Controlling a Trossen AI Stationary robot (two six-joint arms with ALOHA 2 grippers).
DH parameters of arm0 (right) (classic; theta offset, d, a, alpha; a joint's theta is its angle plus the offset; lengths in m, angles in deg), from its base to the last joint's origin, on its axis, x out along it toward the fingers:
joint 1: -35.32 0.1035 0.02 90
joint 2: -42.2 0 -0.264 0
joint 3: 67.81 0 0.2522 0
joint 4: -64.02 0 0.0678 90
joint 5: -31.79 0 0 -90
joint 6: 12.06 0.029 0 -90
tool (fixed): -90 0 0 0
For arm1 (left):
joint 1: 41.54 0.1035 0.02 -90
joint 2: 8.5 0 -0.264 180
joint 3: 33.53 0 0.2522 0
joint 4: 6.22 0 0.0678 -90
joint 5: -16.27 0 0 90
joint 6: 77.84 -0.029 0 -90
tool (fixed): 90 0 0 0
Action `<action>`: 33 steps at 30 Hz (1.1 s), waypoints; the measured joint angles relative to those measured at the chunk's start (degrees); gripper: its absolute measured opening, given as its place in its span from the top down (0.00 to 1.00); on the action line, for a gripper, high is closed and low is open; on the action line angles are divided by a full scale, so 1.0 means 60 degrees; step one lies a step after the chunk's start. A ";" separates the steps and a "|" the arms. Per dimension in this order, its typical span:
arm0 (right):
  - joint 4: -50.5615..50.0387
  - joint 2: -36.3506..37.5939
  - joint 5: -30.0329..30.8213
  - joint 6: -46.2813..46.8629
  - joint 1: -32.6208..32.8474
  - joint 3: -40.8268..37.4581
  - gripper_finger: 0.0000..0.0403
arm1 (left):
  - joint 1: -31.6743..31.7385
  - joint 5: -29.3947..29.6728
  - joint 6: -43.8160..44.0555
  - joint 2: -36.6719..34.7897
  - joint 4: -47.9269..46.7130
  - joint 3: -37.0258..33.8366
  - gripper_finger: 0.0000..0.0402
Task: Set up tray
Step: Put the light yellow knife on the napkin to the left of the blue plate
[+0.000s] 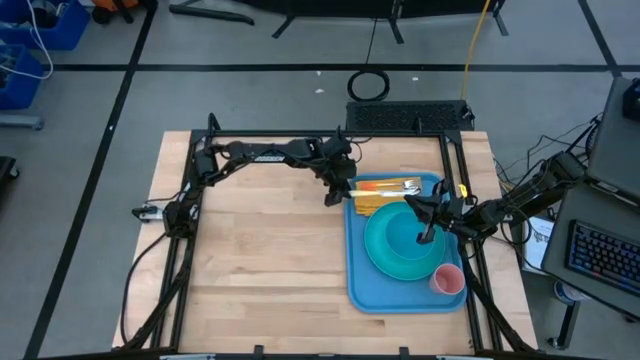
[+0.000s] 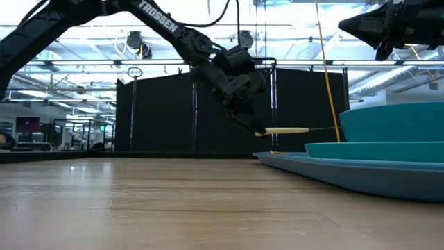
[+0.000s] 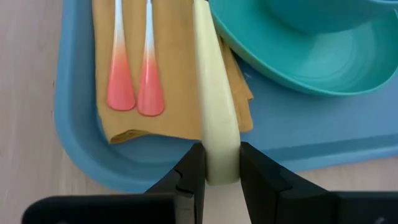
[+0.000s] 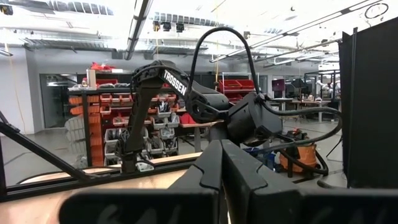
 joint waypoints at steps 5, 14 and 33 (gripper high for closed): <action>-0.0048 0.0004 0.0000 -0.0002 -0.0002 0.0000 1.00 | -0.0112 0.0260 0.0299 0.0000 0.0263 0.0000 0.81; -0.0079 0.0000 0.0000 -0.0001 -0.0002 0.0000 1.00 | -0.0032 0.0046 0.0686 0.0299 0.0594 0.0009 0.81; -0.0156 -0.0004 0.0000 0.0000 -0.0002 0.0000 1.00 | -0.0294 0.0099 0.0982 0.0397 0.1470 0.0015 0.81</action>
